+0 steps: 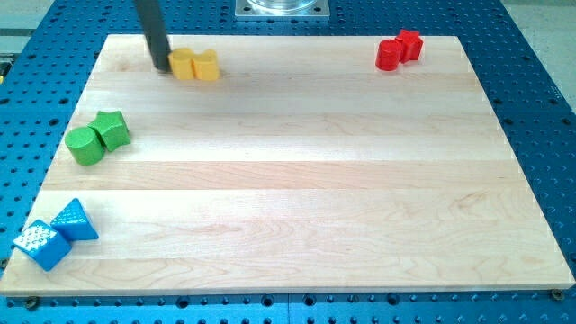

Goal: Separate the red blocks

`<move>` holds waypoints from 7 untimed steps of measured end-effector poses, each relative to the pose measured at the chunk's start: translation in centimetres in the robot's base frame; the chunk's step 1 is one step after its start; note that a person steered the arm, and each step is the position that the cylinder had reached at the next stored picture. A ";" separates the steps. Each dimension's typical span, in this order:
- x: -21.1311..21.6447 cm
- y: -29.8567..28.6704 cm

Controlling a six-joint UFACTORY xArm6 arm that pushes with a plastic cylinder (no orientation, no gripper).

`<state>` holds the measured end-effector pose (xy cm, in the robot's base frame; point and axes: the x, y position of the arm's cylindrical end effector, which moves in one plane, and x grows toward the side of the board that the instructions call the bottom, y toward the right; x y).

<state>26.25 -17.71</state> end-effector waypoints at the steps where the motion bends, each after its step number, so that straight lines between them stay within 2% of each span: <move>1: 0.9 -2.4; 2: 8.4 5.9; 3: 8.6 21.3; 4: 5.9 33.6; 5: 0.1 39.0; 6: -2.6 39.4; 7: -2.6 36.4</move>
<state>23.68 18.67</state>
